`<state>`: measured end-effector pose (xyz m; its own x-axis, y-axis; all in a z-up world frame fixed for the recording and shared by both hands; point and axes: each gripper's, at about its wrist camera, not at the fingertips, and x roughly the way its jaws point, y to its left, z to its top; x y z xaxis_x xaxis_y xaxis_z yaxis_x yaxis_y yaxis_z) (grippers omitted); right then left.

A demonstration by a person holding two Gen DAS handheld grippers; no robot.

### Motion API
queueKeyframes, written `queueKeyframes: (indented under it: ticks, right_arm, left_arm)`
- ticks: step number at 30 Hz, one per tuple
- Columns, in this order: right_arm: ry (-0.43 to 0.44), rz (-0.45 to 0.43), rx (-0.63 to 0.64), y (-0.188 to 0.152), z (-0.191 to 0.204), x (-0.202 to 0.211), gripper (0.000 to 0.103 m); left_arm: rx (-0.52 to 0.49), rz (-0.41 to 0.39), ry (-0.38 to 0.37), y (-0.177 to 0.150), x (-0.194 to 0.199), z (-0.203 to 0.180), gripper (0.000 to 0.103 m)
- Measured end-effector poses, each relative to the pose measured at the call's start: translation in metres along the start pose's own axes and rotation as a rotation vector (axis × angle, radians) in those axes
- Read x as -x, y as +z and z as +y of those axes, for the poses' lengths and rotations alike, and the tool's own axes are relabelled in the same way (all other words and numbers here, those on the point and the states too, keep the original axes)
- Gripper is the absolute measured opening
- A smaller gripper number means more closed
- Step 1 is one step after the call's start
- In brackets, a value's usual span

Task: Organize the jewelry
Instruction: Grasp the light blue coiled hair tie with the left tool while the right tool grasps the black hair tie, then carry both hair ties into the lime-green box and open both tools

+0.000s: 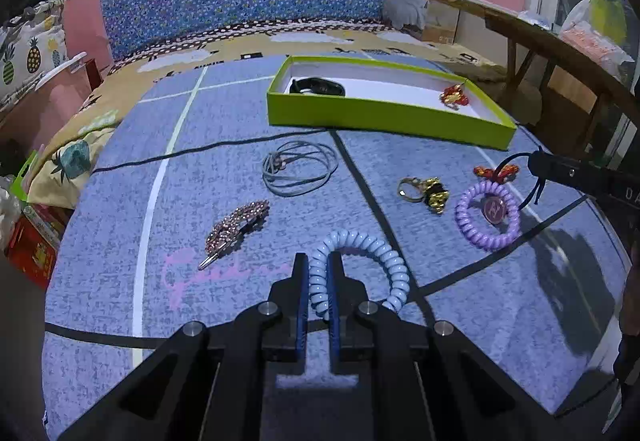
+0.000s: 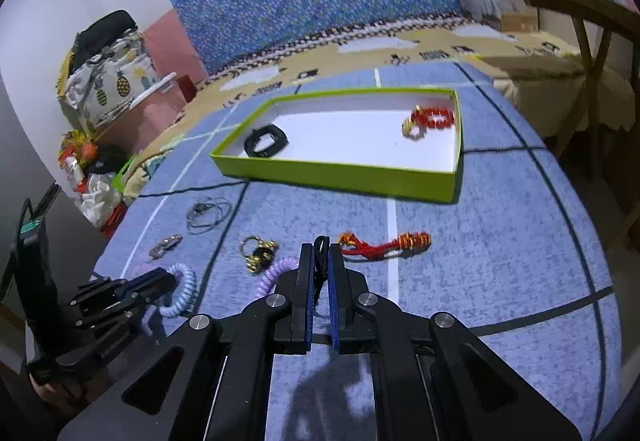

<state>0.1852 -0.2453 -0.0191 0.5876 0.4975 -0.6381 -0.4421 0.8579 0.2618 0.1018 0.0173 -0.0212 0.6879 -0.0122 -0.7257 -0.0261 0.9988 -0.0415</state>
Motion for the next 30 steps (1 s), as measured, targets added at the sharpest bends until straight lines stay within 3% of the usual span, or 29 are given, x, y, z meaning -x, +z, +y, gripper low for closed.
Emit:
queueKeyframes:
  ticks: [16, 30]
  right_arm:
    - [0.016, -0.066, 0.046, 0.009, 0.01, 0.025, 0.006]
    - [-0.006, -0.099, 0.086, 0.045, -0.002, 0.016, 0.006]
  left_arm:
    - [-0.015, -0.113, -0.051, 0.02, 0.036, -0.002, 0.009]
    - [-0.017, -0.156, -0.051, 0.068, 0.017, -0.001, 0.009]
